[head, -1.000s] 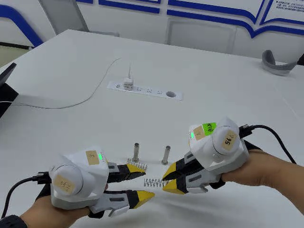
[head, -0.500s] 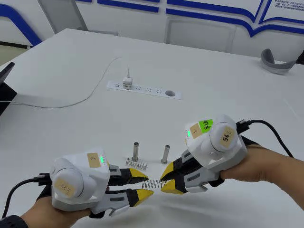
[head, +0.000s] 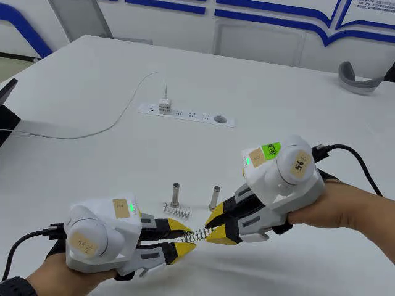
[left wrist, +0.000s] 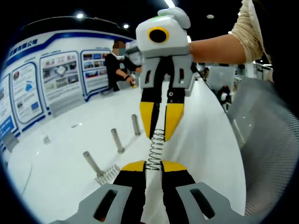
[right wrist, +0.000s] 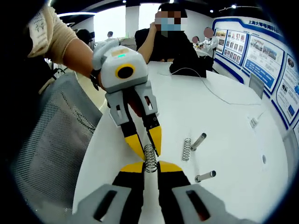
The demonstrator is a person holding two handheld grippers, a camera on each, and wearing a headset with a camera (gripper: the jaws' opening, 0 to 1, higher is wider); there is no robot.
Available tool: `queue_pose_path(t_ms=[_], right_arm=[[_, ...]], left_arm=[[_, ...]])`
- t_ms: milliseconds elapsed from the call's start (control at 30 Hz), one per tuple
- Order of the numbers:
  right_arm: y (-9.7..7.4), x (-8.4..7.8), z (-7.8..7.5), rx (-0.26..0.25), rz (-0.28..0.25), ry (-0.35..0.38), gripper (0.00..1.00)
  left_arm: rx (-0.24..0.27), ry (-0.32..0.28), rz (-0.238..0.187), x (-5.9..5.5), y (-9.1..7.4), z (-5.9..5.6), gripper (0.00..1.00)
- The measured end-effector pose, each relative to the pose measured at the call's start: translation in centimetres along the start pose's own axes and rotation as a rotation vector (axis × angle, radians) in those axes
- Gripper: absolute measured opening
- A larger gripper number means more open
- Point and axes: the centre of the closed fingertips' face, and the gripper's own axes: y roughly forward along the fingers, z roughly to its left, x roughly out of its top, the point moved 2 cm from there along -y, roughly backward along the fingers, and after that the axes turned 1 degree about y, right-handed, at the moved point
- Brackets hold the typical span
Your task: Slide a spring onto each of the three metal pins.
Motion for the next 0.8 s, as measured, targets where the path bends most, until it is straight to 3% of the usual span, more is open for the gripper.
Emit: queue_pose_path(t_ms=[533,800], right_arm=[[0.5,2.9,0.4,0.0,-0.075,-0.018,0.11],[0.6,3.6,0.2,-0.015,-0.103,-0.022,0.12]], left_arm=[[-0.001,-0.03,-0.003,0.1,0.0,-0.1,0.11],[0.007,-0.073,-0.032,0.4,0.0,0.2,0.11]])
